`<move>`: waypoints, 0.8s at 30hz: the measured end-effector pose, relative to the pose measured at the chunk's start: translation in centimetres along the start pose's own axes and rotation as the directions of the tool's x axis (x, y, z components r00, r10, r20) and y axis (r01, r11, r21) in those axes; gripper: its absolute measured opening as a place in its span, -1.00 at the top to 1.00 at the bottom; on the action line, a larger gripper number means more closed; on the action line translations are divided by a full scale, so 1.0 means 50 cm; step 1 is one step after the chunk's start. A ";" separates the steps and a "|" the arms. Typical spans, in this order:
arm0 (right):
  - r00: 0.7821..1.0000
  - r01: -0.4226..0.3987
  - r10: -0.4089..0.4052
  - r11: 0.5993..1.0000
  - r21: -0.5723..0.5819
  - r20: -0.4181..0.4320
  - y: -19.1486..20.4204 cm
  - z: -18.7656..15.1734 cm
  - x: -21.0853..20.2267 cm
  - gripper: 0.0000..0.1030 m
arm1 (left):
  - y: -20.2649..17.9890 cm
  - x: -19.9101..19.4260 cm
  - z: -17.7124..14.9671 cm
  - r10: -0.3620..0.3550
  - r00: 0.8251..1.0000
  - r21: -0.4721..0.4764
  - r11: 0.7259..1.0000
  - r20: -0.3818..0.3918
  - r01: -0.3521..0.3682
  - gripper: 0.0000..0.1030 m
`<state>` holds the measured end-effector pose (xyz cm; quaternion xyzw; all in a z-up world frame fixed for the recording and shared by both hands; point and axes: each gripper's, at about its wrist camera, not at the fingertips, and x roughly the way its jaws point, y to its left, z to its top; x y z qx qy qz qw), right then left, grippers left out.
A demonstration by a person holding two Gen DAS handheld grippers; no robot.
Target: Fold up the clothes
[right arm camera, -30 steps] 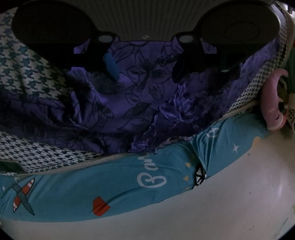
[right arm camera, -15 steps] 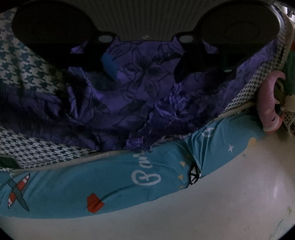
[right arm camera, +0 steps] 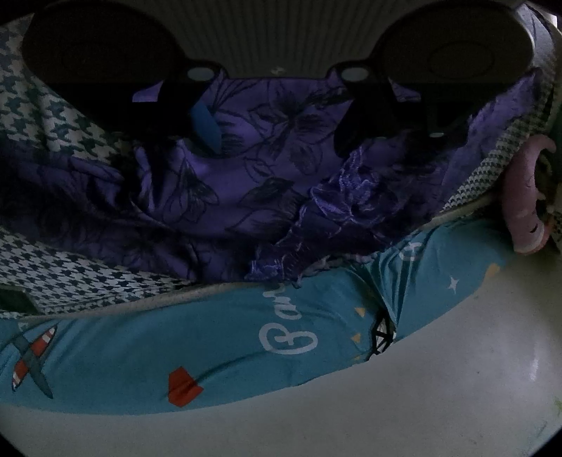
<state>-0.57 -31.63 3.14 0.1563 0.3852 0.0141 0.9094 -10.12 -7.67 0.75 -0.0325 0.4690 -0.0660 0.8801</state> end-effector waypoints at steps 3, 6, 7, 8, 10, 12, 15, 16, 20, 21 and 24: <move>1.000 0.005 -0.005 1.000 0.001 -0.001 -0.007 0.007 0.011 -0.39 | -0.004 0.006 0.010 -0.002 1.000 0.014 1.000 -0.002 0.003 -0.99; 1.000 0.008 -0.008 1.000 0.012 -0.011 -0.013 0.013 0.024 -0.39 | -0.005 0.010 0.023 -0.003 1.000 0.023 1.000 0.009 0.003 -0.99; 1.000 0.009 -0.009 1.000 0.013 -0.016 -0.014 0.014 0.029 -0.39 | -0.005 0.011 0.028 -0.004 1.000 0.024 1.000 0.012 0.004 -0.99; 1.000 0.012 -0.012 1.000 0.012 -0.020 -0.015 0.015 0.033 -0.39 | -0.005 0.013 0.033 -0.004 1.000 0.024 1.000 0.013 0.004 -0.99; 1.000 0.016 -0.016 1.000 0.008 -0.027 -0.014 0.017 0.041 -0.39 | -0.004 0.018 0.043 -0.005 1.000 0.026 1.000 0.015 0.004 -0.99; 0.999 0.014 -0.014 1.000 0.002 -0.029 -0.012 0.019 0.046 -0.39 | -0.003 0.021 0.050 -0.004 1.000 0.029 1.000 0.019 0.004 -0.99; 0.999 0.012 -0.012 1.000 -0.006 -0.031 -0.008 0.021 0.054 -0.39 | -0.001 0.031 0.061 -0.002 1.000 0.026 1.000 0.016 0.002 -0.99; 0.999 0.011 -0.011 1.000 -0.008 -0.032 -0.007 0.022 0.057 -0.39 | -0.001 0.034 0.064 -0.003 1.000 0.022 1.000 0.015 0.002 -0.99; 0.999 0.007 -0.008 1.000 -0.019 -0.036 -0.002 0.025 0.068 -0.39 | 0.001 0.046 0.074 -0.009 1.000 0.006 1.000 0.008 0.009 -0.99; 0.999 0.006 -0.007 1.000 -0.021 -0.037 0.000 0.026 0.071 -0.39 | 0.001 0.048 0.077 -0.013 1.000 0.006 1.000 0.009 0.013 -0.99; 0.999 0.003 -0.004 1.000 -0.029 -0.039 0.004 0.028 0.079 -0.39 | -0.002 0.054 0.083 -0.015 1.000 0.011 1.000 0.016 0.015 -0.99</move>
